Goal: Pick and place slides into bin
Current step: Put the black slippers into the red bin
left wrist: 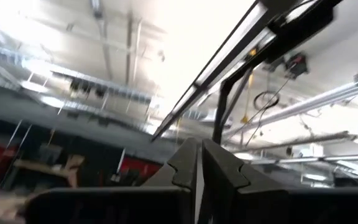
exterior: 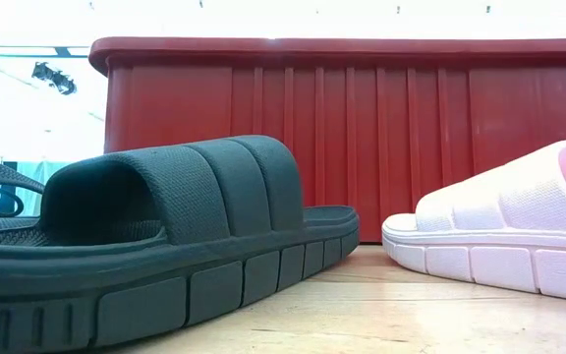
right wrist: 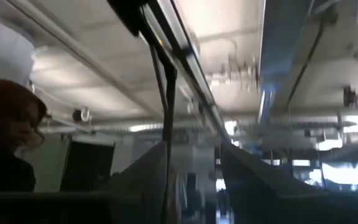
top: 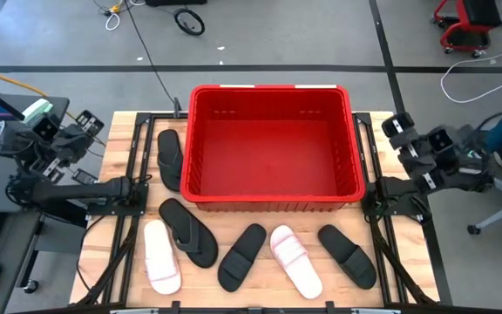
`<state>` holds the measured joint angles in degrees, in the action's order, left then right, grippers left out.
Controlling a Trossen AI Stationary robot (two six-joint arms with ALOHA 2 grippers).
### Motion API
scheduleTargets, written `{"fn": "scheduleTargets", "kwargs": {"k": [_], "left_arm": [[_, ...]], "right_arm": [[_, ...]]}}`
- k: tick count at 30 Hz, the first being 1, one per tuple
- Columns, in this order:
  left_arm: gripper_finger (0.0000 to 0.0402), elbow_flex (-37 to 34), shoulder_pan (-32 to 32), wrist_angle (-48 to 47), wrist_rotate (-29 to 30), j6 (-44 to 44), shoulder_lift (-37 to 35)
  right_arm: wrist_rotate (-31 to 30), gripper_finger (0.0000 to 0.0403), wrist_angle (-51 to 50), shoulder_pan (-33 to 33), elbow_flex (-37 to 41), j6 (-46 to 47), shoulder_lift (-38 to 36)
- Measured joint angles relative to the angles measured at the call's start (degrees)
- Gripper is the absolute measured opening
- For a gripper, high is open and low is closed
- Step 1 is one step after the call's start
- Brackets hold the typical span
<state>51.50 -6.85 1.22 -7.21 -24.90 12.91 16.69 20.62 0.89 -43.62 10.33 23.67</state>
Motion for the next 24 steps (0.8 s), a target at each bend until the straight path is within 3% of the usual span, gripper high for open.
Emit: {"fn": "scheduleTargets", "kwargs": {"k": [5, 10, 17, 24], "left_arm": [[0.0038, 10.4, 0.0, -7.5, 0.0, 2.4, 7.7], [0.0040, 16.8, 0.0, -9.8, -0.7, 3.5, 13.1], [0.0031, 21.6, 0.0, -8.7, -0.4, 3.6, 16.0], [0.0031, 22.9, 0.0, -9.3, -1.5, 4.9, 17.2]], "right_arm": [[0.5, 0.0157, -15.9, 0.0, -16.5, -1.2, 12.6], [3.2, 0.0157, -24.5, 0.0, -27.4, -6.0, 23.0], [3.2, 0.0157, -27.8, 0.0, -33.5, -4.2, 32.9], [3.1, 0.0157, -28.4, 0.0, -36.5, -1.1, 37.8]]}}
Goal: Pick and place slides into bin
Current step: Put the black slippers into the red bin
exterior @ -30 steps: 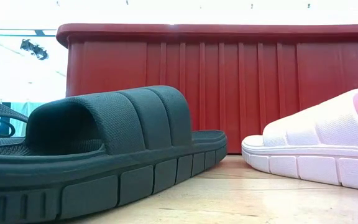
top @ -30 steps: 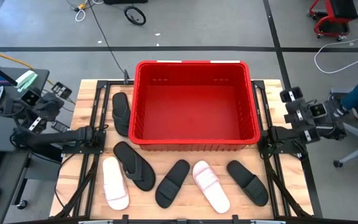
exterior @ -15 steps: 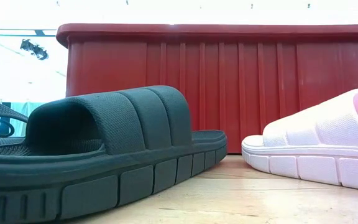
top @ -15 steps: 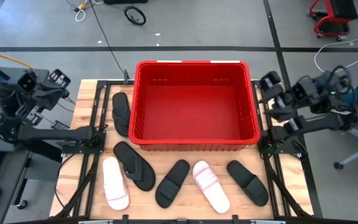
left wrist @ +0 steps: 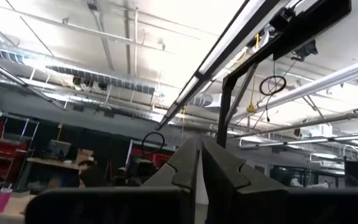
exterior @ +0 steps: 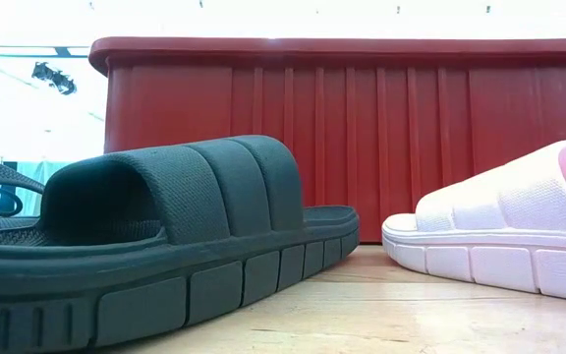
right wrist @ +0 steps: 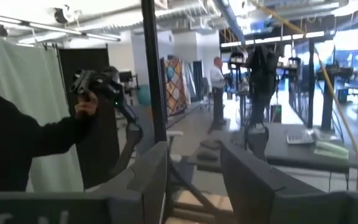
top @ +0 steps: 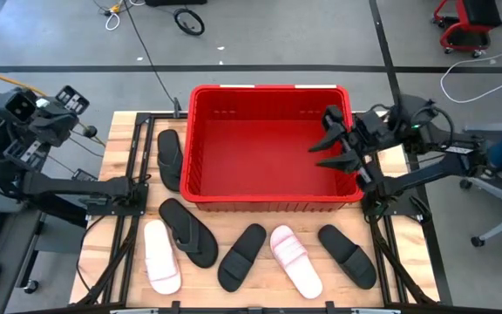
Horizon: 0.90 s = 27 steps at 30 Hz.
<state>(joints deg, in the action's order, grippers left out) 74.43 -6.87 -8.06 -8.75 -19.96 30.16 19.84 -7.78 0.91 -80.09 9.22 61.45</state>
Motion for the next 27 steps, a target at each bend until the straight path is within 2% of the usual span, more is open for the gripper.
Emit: {"fn": "scheduleTargets", "kwargs": {"k": [3, 7, 12, 17, 22, 27], "left_arm": [[0.0040, -0.1, 0.0, -5.0, 0.4, 0.3, 0.2], [0.0055, 0.0, -0.1, -16.5, 2.8, 2.7, 1.5], [0.0083, 2.7, -0.1, -33.6, 13.1, 12.6, 4.3], [0.0117, 8.4, -0.1, -54.2, 23.2, 14.4, 8.1], [0.0143, 10.5, -0.1, -68.8, 24.3, 12.9, 12.2], [0.0155, 10.5, -0.1, -75.4, 24.2, 6.6, 17.6]], "right_arm": [[0.0, 0.0157, -0.8, 0.0, -0.3, -0.2, 0.5], [0.0, 0.0157, -0.8, 0.0, -0.4, -0.2, 0.2], [0.0, 0.0157, -0.9, 0.0, -0.4, -1.2, -0.3], [-0.9, 0.0157, -0.9, 0.0, -0.4, -6.0, -0.7], [-1.0, 0.0157, -0.9, 0.0, -0.4, -6.1, -0.4], [-1.5, 0.0157, -1.2, 0.0, -0.3, -6.8, 0.2]]}}
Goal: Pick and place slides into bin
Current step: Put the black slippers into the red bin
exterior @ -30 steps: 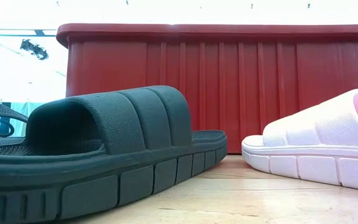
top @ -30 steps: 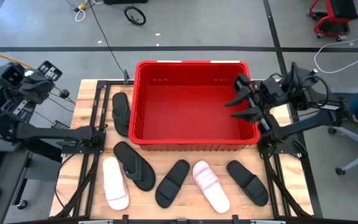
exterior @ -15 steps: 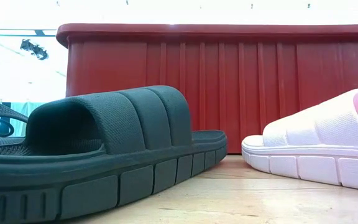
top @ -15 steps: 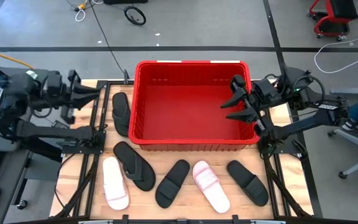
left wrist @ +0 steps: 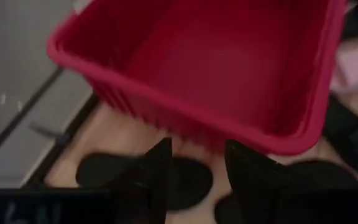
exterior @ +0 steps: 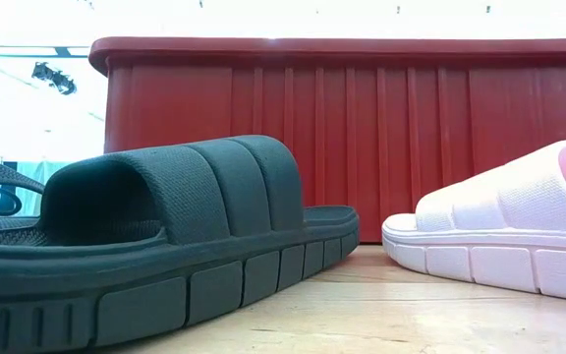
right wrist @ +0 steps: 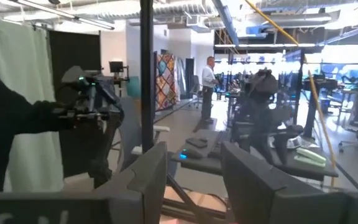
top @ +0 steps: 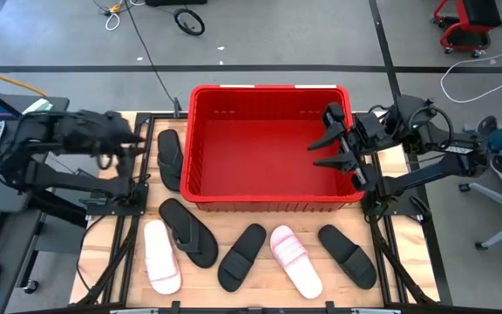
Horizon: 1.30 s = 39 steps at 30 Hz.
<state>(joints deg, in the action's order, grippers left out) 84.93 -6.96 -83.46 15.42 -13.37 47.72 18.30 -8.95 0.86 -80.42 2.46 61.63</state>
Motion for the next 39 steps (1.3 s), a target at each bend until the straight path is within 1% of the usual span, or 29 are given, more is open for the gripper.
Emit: {"fn": "scheduleTargets", "kwargs": {"k": [3, 7, 9, 13, 15, 19, 21, 23, 26, 29, 32, 35, 39], "left_arm": [[0.0158, 0.0, 0.0, -2.4, 0.0, -1.8, 3.2], [0.0158, 0.0, -0.1, -4.5, -0.7, -2.0, 7.3], [0.0158, 0.0, -1.5, -5.8, -3.6, -2.0, 9.1], [0.0158, -0.1, -5.2, -6.5, -12.2, -0.4, 11.7], [0.0158, 0.0, -6.9, -6.6, -13.0, 1.8, 12.8], [0.0158, 0.0, -12.2, -6.5, -13.7, 4.3, 14.5], [0.0158, -0.1, -15.1, -6.6, -15.3, 5.4, 15.1], [0.0158, -0.1, -18.5, -6.6, -16.7, 7.1, 15.4], [0.0158, -0.3, -23.7, -6.5, -17.1, 9.0, 15.3], [0.0158, -4.1, -29.1, -6.5, -21.1, 10.5, 14.2], [0.0158, -11.2, -33.5, -6.4, -23.9, 14.1, 12.5], [0.0158, -17.9, -35.8, -4.4, -24.5, 19.0, 12.1], [0.0153, -24.2, -38.0, 1.1, -24.9, 26.6, 12.3]], "right_arm": [[-0.7, 0.0157, 0.0, 0.0, 0.0, 0.0, 0.2], [-0.7, 0.0157, -0.3, 0.0, 0.0, 0.1, 0.2], [-0.7, 0.0157, -0.4, 0.0, 0.0, 0.7, 0.2], [-0.7, 0.0157, -0.6, 0.0, 0.0, 2.5, 0.2], [-0.7, 0.0157, -1.3, 0.0, 0.0, 3.2, 0.2], [-0.7, 0.0157, -3.0, 0.0, 0.0, 4.4, 0.2], [-0.6, 0.0157, -4.1, 0.0, 0.0, 4.9, 0.2], [-0.6, 0.0157, -5.5, 0.0, 0.0, 5.2, 0.2], [-0.7, 0.0157, -7.0, 0.0, 0.0, 5.5, 0.2], [-0.7, 0.0157, -8.5, 0.1, 0.0, 5.5, 0.2], [-0.7, 0.0157, -9.0, 0.1, 0.0, 5.4, 0.2], [-0.7, 0.0157, -9.1, 0.1, 0.0, 5.5, 0.3], [-0.7, 0.0157, -9.1, 0.1, 0.0, 5.4, 0.3]]}}
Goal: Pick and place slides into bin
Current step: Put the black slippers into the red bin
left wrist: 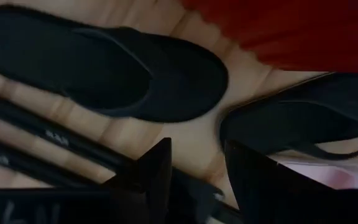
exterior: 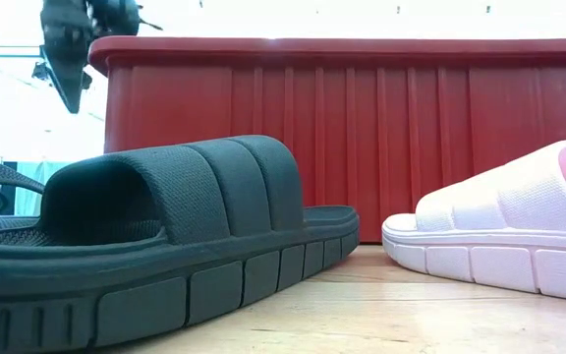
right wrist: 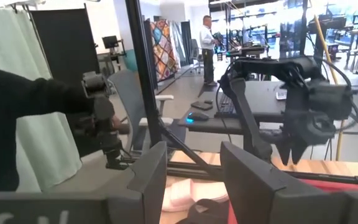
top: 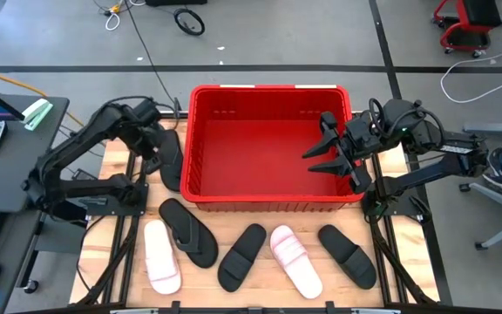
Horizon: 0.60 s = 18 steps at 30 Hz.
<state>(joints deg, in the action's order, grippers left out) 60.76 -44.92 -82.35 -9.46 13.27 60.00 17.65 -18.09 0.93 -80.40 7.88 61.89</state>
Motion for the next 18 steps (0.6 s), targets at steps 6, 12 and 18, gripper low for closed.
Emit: {"fn": "scheduleTargets", "kwargs": {"k": [6, 12, 18], "left_arm": [[0.0149, -5.7, -2.0, 3.2, -1.8, 7.8, 3.2], [0.0150, -8.6, -4.1, 8.6, -1.7, 11.9, 8.8], [0.0151, -8.7, -6.3, 12.3, -1.6, 15.5, 15.4]], "right_arm": [[0.0, 0.0157, 0.0, 0.0, 0.0, -0.4, 0.0], [0.0, 0.0157, 0.0, 0.0, 0.0, -0.4, 0.0], [0.0, 0.0157, 0.1, 0.0, 0.0, -0.5, 0.0]]}}
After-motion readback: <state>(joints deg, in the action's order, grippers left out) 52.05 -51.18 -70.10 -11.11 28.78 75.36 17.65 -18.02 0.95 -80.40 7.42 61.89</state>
